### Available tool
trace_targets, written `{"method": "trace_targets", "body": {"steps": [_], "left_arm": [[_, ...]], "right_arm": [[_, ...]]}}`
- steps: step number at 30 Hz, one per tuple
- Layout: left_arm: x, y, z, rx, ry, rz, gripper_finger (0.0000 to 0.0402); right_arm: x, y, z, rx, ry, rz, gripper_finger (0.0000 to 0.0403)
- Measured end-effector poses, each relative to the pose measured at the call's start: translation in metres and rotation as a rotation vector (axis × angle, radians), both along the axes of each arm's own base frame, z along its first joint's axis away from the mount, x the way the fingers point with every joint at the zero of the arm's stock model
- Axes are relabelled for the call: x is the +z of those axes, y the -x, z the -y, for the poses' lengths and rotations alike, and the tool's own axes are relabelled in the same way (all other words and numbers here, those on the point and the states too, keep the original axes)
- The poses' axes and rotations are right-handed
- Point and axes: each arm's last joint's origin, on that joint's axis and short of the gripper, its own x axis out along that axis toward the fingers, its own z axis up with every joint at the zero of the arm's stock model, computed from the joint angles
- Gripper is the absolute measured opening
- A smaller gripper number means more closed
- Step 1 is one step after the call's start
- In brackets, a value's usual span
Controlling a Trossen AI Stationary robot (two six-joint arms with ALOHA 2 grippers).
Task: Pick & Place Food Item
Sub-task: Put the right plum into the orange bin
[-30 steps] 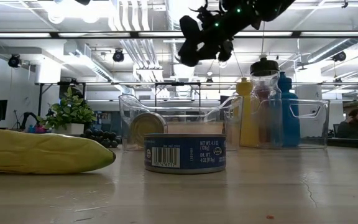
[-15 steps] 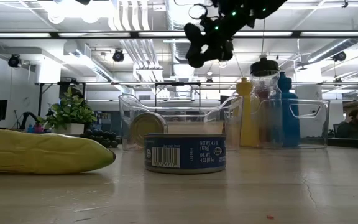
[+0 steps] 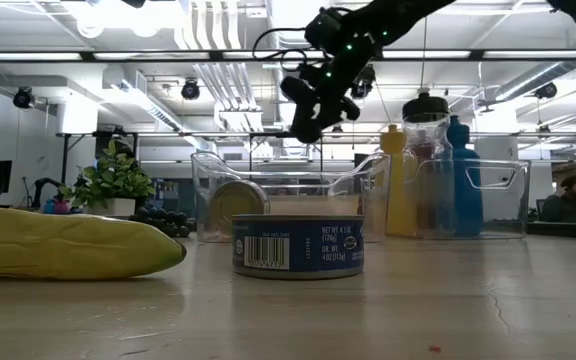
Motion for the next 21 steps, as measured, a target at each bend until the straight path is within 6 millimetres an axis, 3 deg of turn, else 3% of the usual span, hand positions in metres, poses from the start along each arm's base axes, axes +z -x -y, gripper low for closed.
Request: {"method": "trace_targets", "body": {"steps": [4, 15, 21], "left_arm": [[0.0, 0.0, 0.0, 0.0, -0.001, -0.002, 0.0008], [0.0, 0.0, 0.0, 0.0, -0.001, -0.002, 0.0008], [0.0, 0.0, 0.0, 0.0, -0.001, -0.002, 0.0008]], "right_arm": [[-0.004, -0.004, 0.005, 0.0, -0.009, -0.011, 0.0216], [-0.048, -0.021, 0.021, -0.001, -0.081, -0.165, 0.0216], [-0.053, -0.025, 0.024, -0.001, -0.119, -0.251, 0.0216]]}}
